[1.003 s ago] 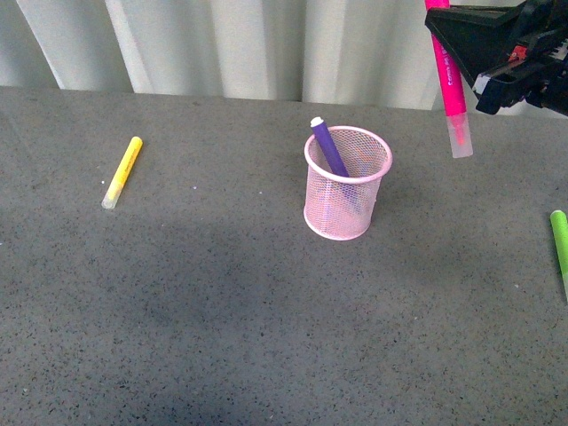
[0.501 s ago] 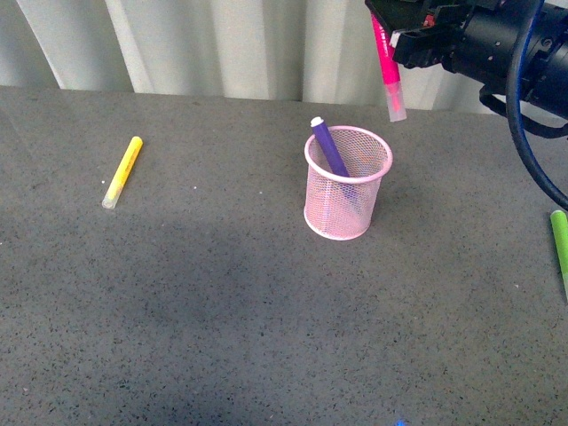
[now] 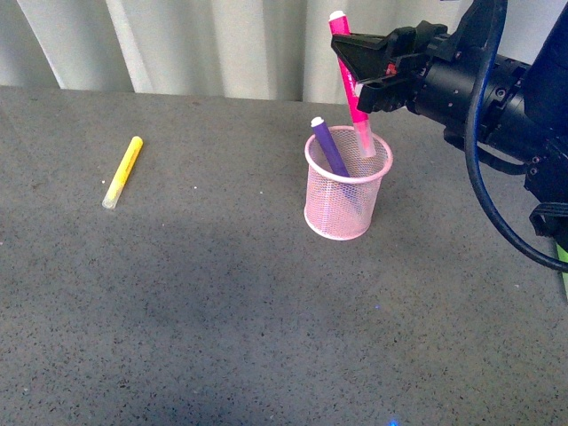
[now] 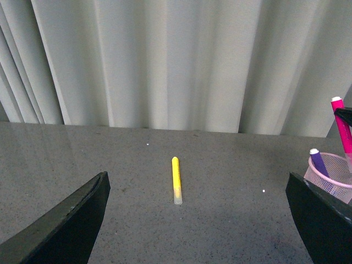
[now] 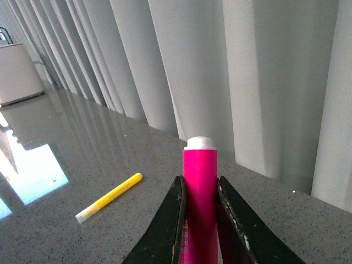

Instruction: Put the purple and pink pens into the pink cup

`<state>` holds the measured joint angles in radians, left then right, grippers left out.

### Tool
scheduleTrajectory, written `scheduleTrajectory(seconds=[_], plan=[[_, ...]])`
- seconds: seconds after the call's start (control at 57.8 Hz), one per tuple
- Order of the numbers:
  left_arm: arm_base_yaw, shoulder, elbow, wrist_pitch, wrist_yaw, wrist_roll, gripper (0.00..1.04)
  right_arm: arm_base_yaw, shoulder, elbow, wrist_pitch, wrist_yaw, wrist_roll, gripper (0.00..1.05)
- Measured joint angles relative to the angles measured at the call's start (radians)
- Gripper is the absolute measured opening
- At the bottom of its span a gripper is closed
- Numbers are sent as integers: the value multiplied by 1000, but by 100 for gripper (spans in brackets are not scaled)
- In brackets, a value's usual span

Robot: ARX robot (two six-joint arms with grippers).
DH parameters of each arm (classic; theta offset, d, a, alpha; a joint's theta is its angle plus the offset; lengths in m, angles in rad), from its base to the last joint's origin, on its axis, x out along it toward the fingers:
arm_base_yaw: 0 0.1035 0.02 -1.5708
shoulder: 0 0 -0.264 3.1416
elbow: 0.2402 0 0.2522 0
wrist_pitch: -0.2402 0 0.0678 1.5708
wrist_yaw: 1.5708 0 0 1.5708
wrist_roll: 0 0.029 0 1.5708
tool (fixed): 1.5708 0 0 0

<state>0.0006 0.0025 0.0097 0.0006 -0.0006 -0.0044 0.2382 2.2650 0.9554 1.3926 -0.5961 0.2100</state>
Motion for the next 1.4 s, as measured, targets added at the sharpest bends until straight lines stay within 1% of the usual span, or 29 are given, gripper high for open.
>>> scheduleTrajectory(seconds=[0.622, 0.692, 0.726, 0.743, 0.795, 0.813, 0.847, 0.864, 0.882, 0.916, 0.968, 0.985, 1.003, 1.037, 1.089, 1.141, 1.228, 1.4], plan=[[0, 0, 0, 0, 0, 0, 98, 1, 10, 0, 1, 1, -2, 11], [0, 0, 0, 0, 0, 0, 98, 1, 14, 0, 1, 2, -2, 22], [0, 0, 0, 0, 0, 0, 98, 1, 18, 0, 1, 2, -2, 31], [0, 0, 0, 0, 0, 0, 98, 1, 18, 0, 1, 2, -2, 32], [0, 0, 0, 0, 0, 0, 98, 1, 21, 0, 1, 2, -2, 43], [0, 0, 0, 0, 0, 0, 98, 1, 22, 0, 1, 2, -2, 44], [0, 0, 0, 0, 0, 0, 98, 1, 23, 0, 1, 3, -2, 51], [0, 0, 0, 0, 0, 0, 98, 1, 24, 0, 1, 4, -2, 57], [0, 0, 0, 0, 0, 0, 98, 1, 25, 0, 1, 4, -2, 61], [0, 0, 0, 0, 0, 0, 98, 1, 26, 0, 1, 4, -2, 65], [0, 0, 0, 0, 0, 0, 98, 1, 27, 0, 2, 4, -2, 74], [0, 0, 0, 0, 0, 0, 98, 1, 28, 0, 2, 4, -2, 80], [0, 0, 0, 0, 0, 0, 98, 1, 29, 0, 2, 4, -2, 83], [0, 0, 0, 0, 0, 0, 98, 1, 31, 0, 2, 4, -2, 93], [0, 0, 0, 0, 0, 0, 98, 1, 32, 0, 2, 4, 0, 101], [0, 0, 0, 0, 0, 0, 98, 1, 32, 0, 2, 4, -1, 96], [0, 0, 0, 0, 0, 0, 98, 1, 32, 0, 2, 4, -1, 99], [0, 0, 0, 0, 0, 0, 98, 1, 32, 0, 2, 4, -1, 98]])
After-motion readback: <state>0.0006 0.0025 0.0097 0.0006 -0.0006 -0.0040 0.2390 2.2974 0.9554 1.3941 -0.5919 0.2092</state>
